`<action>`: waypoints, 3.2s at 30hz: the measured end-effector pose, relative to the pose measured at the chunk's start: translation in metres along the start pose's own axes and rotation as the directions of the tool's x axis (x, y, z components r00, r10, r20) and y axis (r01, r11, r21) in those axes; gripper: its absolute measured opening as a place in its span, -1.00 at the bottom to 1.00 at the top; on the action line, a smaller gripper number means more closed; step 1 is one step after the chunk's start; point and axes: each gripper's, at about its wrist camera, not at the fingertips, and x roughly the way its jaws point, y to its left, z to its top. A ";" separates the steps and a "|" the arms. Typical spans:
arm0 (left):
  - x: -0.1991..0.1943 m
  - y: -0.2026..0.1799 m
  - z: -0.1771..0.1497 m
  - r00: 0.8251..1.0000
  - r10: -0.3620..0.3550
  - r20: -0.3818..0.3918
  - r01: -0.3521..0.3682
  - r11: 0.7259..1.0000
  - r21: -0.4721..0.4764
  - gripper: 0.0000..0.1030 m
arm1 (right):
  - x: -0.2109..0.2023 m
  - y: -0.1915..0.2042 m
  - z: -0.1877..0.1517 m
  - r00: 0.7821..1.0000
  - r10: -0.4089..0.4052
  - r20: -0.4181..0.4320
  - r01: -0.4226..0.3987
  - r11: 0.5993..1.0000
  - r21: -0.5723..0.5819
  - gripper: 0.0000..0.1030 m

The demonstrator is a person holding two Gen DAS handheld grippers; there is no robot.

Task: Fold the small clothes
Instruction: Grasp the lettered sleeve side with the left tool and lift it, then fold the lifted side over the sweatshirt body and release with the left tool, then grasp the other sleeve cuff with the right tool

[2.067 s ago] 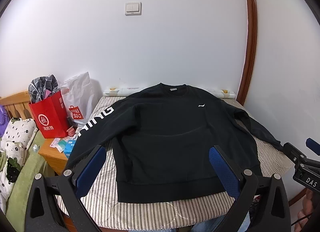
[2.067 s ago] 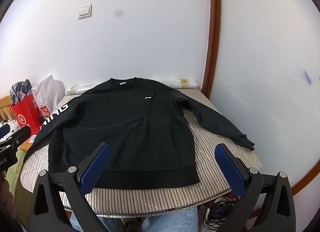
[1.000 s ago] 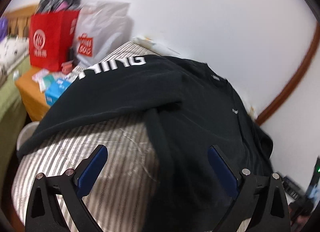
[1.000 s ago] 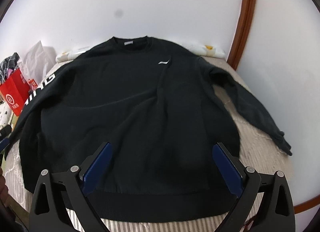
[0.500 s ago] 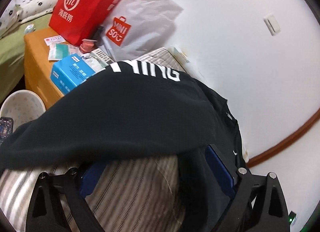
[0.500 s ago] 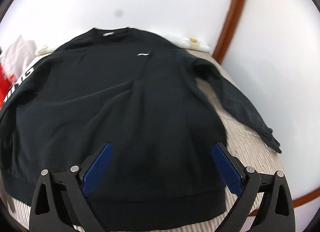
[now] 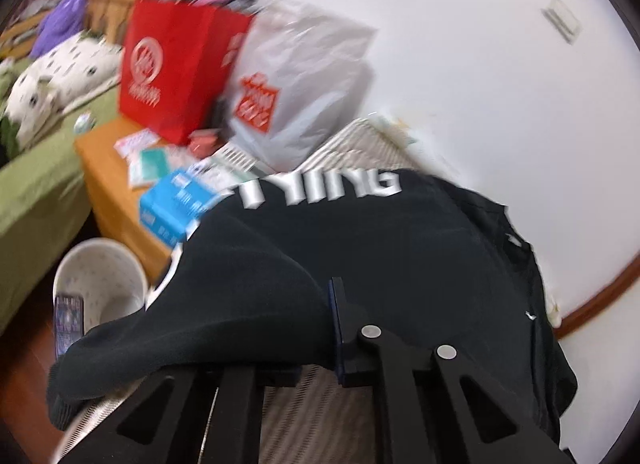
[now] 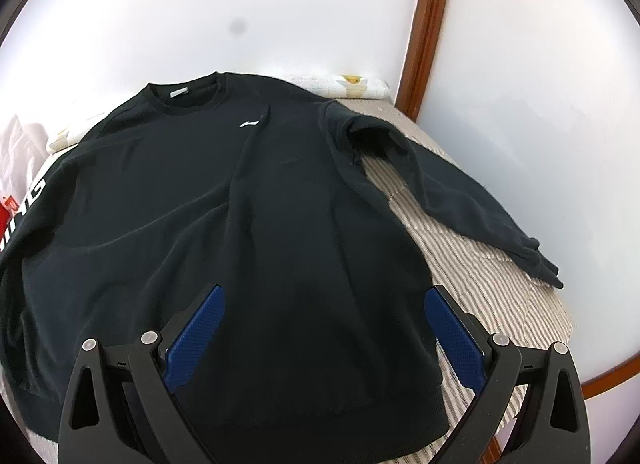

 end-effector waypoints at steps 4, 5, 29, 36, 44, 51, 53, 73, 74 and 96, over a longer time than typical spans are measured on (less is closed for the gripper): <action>-0.022 -0.054 0.019 0.997 -0.027 0.073 0.015 0.987 0.162 -0.85 | 0.005 -0.009 0.002 0.999 0.029 0.013 -0.030 0.999 0.038 0.92; -0.027 -0.067 0.021 0.996 -0.042 0.082 0.026 0.981 0.194 -0.85 | 0.006 -0.012 0.002 0.999 0.037 0.013 -0.038 0.998 0.045 0.92; 0.047 -0.292 -0.067 0.954 -0.211 -0.211 0.297 0.753 0.587 0.21 | 0.044 -0.081 -0.006 0.991 -0.120 -0.053 0.124 0.989 0.080 0.92; 0.015 -0.268 -0.055 0.936 -0.255 -0.243 0.351 0.750 0.561 0.23 | 0.022 -0.042 0.012 0.998 -0.053 0.017 0.052 0.997 0.051 0.92; -0.022 -0.219 -0.033 0.944 -0.277 -0.181 0.330 0.748 0.575 0.45 | 0.001 0.010 0.017 0.998 -0.037 0.059 0.039 0.999 -0.035 0.92; -0.032 -0.162 -0.022 0.972 -0.203 -0.116 0.233 0.798 0.556 0.53 | -0.023 0.046 0.022 0.992 -0.036 0.124 0.049 0.993 -0.110 0.92; -0.029 -0.144 -0.021 0.976 -0.178 -0.126 0.218 0.820 0.529 0.53 | -0.028 0.054 0.023 0.991 -0.022 0.133 0.038 0.992 -0.121 0.92; 0.002 -0.064 -0.067 0.990 0.032 -0.141 0.048 0.847 0.529 0.54 | -0.024 0.112 0.006 0.993 0.058 0.105 -0.030 0.968 -0.247 0.92; 0.004 -0.061 -0.067 0.989 0.034 -0.142 0.046 0.850 0.524 0.54 | -0.022 0.112 0.006 0.993 0.063 0.103 -0.036 0.970 -0.242 0.92; 0.015 -0.042 -0.065 0.985 0.062 -0.160 0.022 0.880 0.474 0.54 | 0.059 0.100 -0.044 0.997 0.080 0.006 -0.078 0.987 -0.137 0.92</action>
